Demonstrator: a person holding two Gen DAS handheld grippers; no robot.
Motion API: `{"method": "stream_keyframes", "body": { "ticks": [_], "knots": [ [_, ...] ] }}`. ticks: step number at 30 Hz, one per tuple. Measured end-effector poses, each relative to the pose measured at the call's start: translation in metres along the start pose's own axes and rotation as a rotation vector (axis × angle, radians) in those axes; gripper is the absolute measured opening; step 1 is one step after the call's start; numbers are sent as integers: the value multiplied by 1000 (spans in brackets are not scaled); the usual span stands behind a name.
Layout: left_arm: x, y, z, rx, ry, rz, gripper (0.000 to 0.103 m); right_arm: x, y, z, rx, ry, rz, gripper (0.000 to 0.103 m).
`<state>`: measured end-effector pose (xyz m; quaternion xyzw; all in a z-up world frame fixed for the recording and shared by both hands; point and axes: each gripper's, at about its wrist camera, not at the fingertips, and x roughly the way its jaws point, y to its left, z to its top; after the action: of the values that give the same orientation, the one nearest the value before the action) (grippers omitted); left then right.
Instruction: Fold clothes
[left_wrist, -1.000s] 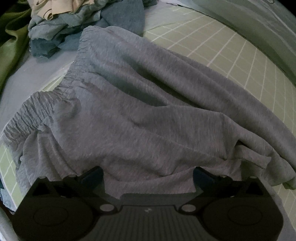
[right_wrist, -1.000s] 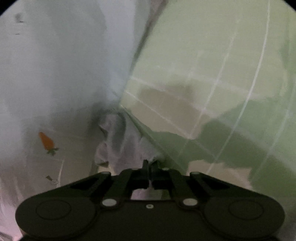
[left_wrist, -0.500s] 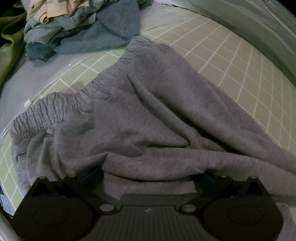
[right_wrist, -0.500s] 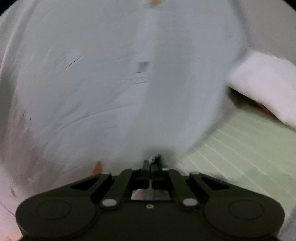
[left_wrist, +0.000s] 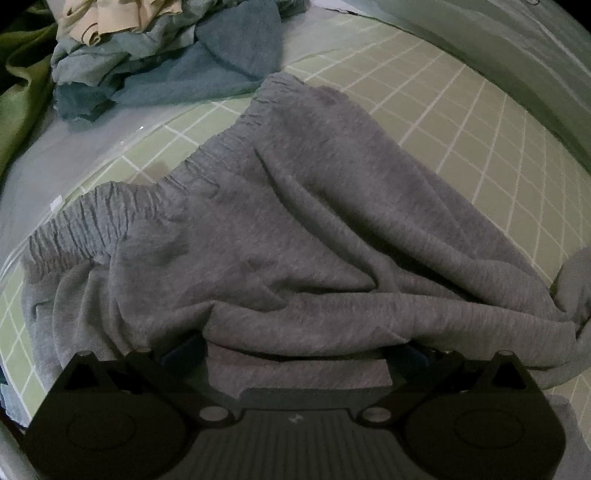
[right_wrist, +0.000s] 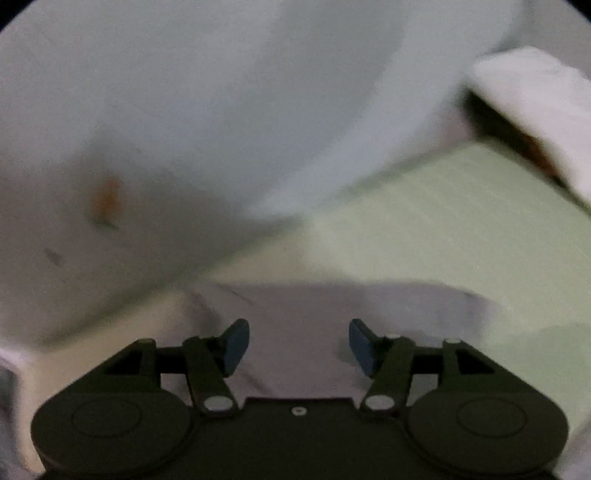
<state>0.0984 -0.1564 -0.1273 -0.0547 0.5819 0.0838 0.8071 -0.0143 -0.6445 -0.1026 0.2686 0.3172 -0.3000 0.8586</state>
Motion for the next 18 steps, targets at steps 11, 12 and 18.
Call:
{"method": "stream_keyframes", "body": {
  "ticks": [11,12,18],
  "knots": [
    [1,-1,2,-3,17,2,103,18,-6,-60,-293,94,-114,67],
    [1,0,2,-2,17,2,103,18,-7,-62,-320,91,-119,66],
    [0,0,3,-2,17,1,103,15,-5,-34,-452,91,-62,4]
  ]
}}
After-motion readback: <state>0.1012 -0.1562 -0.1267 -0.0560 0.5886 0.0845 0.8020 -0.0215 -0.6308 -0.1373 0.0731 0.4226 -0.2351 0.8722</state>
